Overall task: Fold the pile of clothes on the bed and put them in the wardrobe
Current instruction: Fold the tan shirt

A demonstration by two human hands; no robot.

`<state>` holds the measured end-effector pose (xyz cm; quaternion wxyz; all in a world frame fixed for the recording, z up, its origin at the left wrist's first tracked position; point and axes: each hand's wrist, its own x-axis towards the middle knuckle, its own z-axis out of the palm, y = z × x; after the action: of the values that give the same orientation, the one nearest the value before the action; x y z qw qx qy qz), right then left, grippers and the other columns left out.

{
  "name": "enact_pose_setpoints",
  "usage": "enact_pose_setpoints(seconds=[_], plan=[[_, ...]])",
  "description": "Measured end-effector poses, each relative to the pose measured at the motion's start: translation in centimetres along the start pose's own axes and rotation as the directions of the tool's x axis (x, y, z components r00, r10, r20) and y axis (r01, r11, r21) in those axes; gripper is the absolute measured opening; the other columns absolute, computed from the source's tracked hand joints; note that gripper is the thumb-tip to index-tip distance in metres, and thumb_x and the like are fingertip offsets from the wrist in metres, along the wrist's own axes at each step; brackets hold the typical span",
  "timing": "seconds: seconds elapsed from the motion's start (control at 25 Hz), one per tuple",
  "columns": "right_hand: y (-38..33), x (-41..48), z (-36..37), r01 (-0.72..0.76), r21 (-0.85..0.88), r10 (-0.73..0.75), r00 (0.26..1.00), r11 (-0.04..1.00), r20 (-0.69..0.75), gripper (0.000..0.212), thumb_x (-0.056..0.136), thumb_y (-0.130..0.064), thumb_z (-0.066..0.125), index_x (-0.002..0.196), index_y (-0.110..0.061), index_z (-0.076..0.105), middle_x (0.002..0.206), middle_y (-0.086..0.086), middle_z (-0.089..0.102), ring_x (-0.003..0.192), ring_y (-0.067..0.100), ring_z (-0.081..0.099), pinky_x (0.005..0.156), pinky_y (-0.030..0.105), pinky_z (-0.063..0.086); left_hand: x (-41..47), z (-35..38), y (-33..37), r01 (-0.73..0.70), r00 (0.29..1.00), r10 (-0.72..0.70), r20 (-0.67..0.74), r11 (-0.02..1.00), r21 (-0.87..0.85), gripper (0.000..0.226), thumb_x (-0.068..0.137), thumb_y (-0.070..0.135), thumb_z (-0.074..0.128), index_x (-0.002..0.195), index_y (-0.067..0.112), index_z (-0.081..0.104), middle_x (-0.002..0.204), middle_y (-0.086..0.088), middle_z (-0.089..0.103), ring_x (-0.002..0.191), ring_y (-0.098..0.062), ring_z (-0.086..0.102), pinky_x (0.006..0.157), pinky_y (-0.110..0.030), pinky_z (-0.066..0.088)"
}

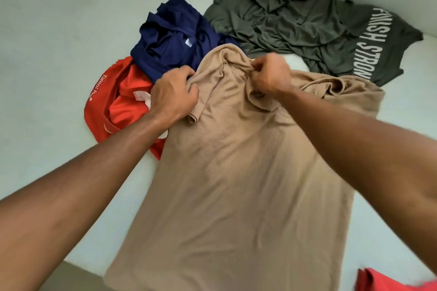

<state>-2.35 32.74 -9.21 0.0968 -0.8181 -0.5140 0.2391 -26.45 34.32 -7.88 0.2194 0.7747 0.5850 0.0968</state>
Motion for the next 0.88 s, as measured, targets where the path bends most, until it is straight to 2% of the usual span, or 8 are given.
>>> enact_pose_setpoints(seconds=[0.2,0.36,0.44,0.52,0.6,0.68,0.76,0.88], plan=[[-1.6,4.8,-4.7,0.147,-0.124,-0.170,0.964,0.981,-0.202,0.040,0.083,-0.013,0.049,0.109,-0.023,0.077,0.111,0.008,0.075,0.107,0.033,0.067,0.091,0.037,0.055,2.8,-2.6,-1.0,0.067,0.977,-0.081,-0.196,0.994,-0.081,0.029,0.096,0.027,0.051,0.114,0.015,0.070,0.110,-0.010,0.070,0.102,-0.032,0.064,0.085,-0.042,0.050],[-3.4,7.4,-4.8,0.037,-0.010,-0.038,0.953,0.999,-0.301,0.035,0.086,-0.010,0.049,0.100,-0.026,0.077,0.109,-0.002,0.074,0.107,0.022,0.066,0.089,0.035,0.053,4.7,-4.0,-2.7,0.020,0.983,-0.002,-0.184,0.995,0.099,0.030,0.098,0.027,0.050,0.117,0.014,0.070,0.111,-0.015,0.070,0.102,-0.039,0.063,0.085,-0.045,0.049],[-4.0,6.6,-3.6,0.041,0.150,0.002,0.960,0.988,-0.279,0.034,0.086,-0.012,0.051,0.100,-0.027,0.078,0.106,-0.005,0.075,0.104,0.016,0.068,0.093,0.030,0.053,5.2,-4.0,-2.7,-0.032,0.987,0.037,-0.157,0.999,0.034,0.032,0.098,0.027,0.050,0.118,0.014,0.070,0.112,-0.013,0.071,0.104,-0.034,0.064,0.088,-0.041,0.049],[-5.1,4.5,-1.9,0.168,0.239,-0.116,0.969,0.956,-0.217,0.036,0.085,-0.015,0.052,0.109,-0.026,0.077,0.098,-0.008,0.074,0.096,0.010,0.067,0.091,0.026,0.052,5.7,-3.9,-1.8,0.008,0.987,-0.033,-0.155,0.987,-0.159,0.031,0.096,0.026,0.053,0.116,0.014,0.073,0.113,-0.005,0.073,0.105,-0.023,0.066,0.090,-0.026,0.048],[-6.1,2.5,-0.6,0.237,0.368,-0.240,0.970,0.899,-0.039,0.052,0.083,-0.012,0.054,0.131,-0.026,0.065,0.095,-0.005,0.072,0.088,0.007,0.067,0.087,0.023,0.054,6.3,-4.2,-0.4,0.075,0.984,-0.127,-0.129,0.934,-0.349,0.027,0.091,0.025,0.060,0.114,0.017,0.074,0.108,0.005,0.074,0.098,-0.007,0.067,0.081,-0.006,0.044],[-6.6,1.5,-0.4,0.269,0.422,-0.366,0.915,0.866,0.169,0.075,0.076,-0.006,0.056,0.146,-0.031,0.047,0.086,-0.007,0.071,0.076,0.005,0.066,0.075,0.022,0.055,6.4,-4.5,1.2,0.016,0.995,-0.058,-0.078,0.887,-0.461,0.032,0.084,0.017,0.067,0.115,0.019,0.074,0.102,0.010,0.072,0.091,0.002,0.065,0.080,-0.005,0.047],[-7.2,2.4,-1.5,0.375,0.358,-0.467,0.858,0.855,0.215,0.068,0.069,-0.008,0.058,0.133,-0.031,0.058,0.076,-0.021,0.066,0.070,-0.002,0.062,0.070,0.022,0.054,5.8,-4.9,2.6,-0.076,0.993,0.114,0.043,0.856,-0.512,0.047,0.073,0.005,0.065,0.117,0.021,0.073,0.099,0.010,0.069,0.090,0.002,0.064,0.083,-0.012,0.051],[-7.8,3.9,-3.7,0.368,0.249,-0.435,0.843,0.896,0.317,0.023,0.067,-0.005,0.057,0.074,-0.025,0.066,0.065,-0.013,0.063,0.061,0.002,0.061,0.062,0.038,0.054,4.1,-3.7,4.5,-0.148,0.965,0.236,0.114,0.848,-0.508,0.068,0.062,-0.004,0.059,0.124,0.022,0.067,0.110,0.003,0.060,0.098,0.002,0.058,0.085,-0.005,0.043]])
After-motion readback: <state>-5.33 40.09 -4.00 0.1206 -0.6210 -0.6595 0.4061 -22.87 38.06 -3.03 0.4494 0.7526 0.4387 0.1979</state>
